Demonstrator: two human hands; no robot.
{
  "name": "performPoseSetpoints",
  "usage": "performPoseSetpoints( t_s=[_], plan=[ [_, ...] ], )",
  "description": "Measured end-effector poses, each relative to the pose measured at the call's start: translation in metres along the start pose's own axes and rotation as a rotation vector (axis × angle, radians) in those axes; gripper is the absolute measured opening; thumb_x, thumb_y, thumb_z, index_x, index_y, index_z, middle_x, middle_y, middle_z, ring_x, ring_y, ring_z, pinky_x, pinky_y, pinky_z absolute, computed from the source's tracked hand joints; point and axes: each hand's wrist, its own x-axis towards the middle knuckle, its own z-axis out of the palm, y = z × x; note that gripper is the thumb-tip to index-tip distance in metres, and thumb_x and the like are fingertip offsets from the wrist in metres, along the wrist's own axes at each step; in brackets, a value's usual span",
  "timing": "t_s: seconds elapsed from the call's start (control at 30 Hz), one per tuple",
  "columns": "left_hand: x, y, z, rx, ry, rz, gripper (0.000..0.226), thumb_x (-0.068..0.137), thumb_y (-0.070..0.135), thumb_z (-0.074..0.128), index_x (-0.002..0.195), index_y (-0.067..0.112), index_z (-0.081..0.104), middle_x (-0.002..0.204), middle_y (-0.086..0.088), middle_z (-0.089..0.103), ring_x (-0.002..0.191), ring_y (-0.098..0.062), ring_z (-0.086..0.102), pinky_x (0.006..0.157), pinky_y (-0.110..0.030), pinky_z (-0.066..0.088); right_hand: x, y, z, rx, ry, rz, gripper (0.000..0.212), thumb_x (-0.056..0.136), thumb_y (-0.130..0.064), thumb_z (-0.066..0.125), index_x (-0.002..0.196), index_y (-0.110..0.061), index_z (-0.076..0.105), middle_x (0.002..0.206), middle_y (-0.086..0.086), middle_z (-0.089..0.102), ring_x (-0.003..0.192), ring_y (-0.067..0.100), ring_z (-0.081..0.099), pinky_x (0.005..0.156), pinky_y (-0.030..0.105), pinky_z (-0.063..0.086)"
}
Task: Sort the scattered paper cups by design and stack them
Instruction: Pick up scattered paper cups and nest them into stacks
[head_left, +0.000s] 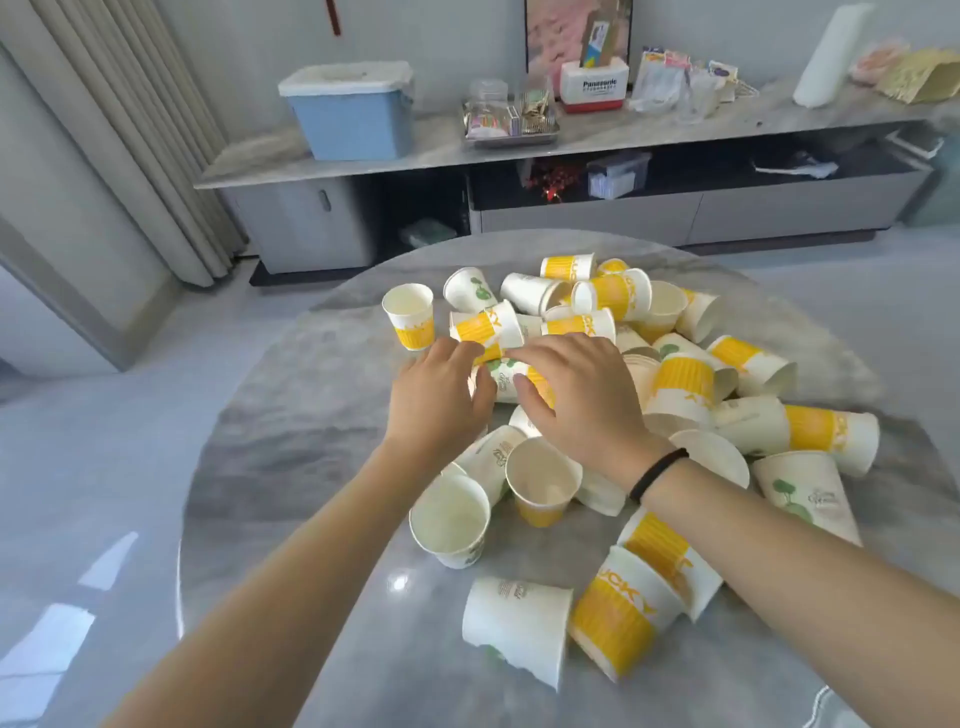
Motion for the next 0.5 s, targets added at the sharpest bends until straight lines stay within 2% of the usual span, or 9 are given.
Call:
performPoseSetpoints(
  t_s=[0.13,0.23,0.33,0.4,0.5],
  plan=[
    [-0.022,-0.001,0.002,-0.073,-0.091,-0.056,0.04,0.084,0.036,0.039,0.102,0.016,0.068,0.101,-0.005,0.067,0.085,-0.029,0.066,0.069,-0.036,0.05,-0.027,-0.001,0.004,0.035,-0.11,-0.001,0.039,0.082,-0.039,0.041,0.099,-0.021,0.071,0.096,0.0,0.072,0.088,0.028,0.064,0.077,0.037,0.048],
    [-0.036,0.001,-0.006,-0.077,-0.177,-0.09,0.026,0.09,0.03,0.047,0.099,0.017,0.069,0.101,-0.003,0.066,0.089,-0.025,0.064,0.071,-0.033,0.049,-0.043,-0.003,0.0,0.046,-0.259,0.011,0.053,0.082,-0.05,0.033,0.117,-0.025,0.063,0.118,0.001,0.064,0.107,0.027,0.057,0.089,0.036,0.042],
    [-0.05,0.003,-0.013,-0.019,-0.278,-0.106,0.027,0.091,0.028,0.049,0.108,0.021,0.068,0.11,-0.004,0.063,0.1,-0.024,0.06,0.08,-0.035,0.049,-0.057,-0.004,-0.007,0.032,-0.433,0.077,0.051,0.089,-0.05,0.042,0.136,-0.03,0.043,0.146,-0.001,0.041,0.132,0.022,0.038,0.105,0.034,0.032],
    [-0.061,0.004,-0.015,-0.014,-0.32,-0.129,0.028,0.091,0.028,0.049,0.112,0.023,0.067,0.114,-0.005,0.062,0.107,-0.024,0.056,0.084,-0.034,0.047,-0.067,-0.007,-0.011,0.07,-0.498,0.125,0.057,0.089,-0.048,0.049,0.141,-0.029,0.035,0.151,-0.002,0.032,0.138,0.02,0.03,0.108,0.034,0.03],
    [-0.082,0.006,-0.016,-0.027,-0.358,-0.146,0.031,0.091,0.029,0.048,0.117,0.024,0.065,0.123,-0.004,0.059,0.117,-0.024,0.051,0.094,-0.035,0.041,-0.08,-0.014,-0.014,0.033,-0.571,0.091,0.065,0.086,-0.049,0.055,0.142,-0.027,0.032,0.152,-0.002,0.03,0.138,0.02,0.028,0.108,0.034,0.031]
  ],
)
